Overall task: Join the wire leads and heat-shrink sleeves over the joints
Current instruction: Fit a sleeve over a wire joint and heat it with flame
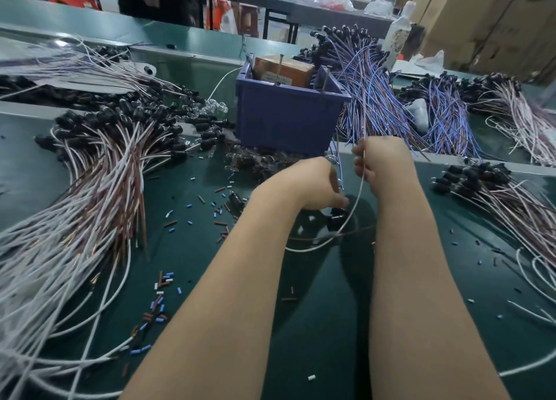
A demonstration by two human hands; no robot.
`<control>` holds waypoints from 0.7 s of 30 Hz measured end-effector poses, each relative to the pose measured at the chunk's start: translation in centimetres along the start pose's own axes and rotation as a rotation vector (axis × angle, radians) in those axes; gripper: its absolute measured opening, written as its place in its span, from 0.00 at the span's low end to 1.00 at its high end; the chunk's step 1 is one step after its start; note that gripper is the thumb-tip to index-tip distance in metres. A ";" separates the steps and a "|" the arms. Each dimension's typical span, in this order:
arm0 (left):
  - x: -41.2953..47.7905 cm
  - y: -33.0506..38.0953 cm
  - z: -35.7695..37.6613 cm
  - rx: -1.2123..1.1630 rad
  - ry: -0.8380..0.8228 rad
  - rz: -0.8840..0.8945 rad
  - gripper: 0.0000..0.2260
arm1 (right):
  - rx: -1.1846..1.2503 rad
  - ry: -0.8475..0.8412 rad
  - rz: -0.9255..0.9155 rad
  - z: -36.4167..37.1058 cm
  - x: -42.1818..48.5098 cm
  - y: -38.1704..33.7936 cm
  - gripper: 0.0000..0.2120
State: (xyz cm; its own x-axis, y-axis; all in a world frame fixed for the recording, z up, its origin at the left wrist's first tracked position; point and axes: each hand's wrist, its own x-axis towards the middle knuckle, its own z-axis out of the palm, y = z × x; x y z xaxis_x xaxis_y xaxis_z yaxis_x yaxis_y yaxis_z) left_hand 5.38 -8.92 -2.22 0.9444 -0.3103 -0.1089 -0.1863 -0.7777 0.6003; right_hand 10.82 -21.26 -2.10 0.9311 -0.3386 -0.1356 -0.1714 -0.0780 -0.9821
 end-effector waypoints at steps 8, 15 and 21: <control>-0.1 1.7 1.7 0.007 -0.067 0.147 0.08 | 0.661 -0.398 -0.114 -1.9 -2.9 -3.5 0.14; 0.9 2.4 3.9 0.298 -0.165 0.137 0.15 | 0.583 -0.598 -0.187 -1.6 -4.5 -5.0 0.14; 0.3 2.7 2.7 0.047 -0.171 0.200 0.09 | 0.677 -0.516 -0.186 -1.5 -5.0 -5.0 0.12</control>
State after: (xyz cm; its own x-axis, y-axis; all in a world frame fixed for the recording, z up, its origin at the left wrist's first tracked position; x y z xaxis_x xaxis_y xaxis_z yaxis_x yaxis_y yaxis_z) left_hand 4.45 -12.57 -2.75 0.8288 -0.5450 -0.1271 -0.3805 -0.7153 0.5862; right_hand 6.57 -20.58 3.66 0.9826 0.1039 0.1536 0.0741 0.5395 -0.8387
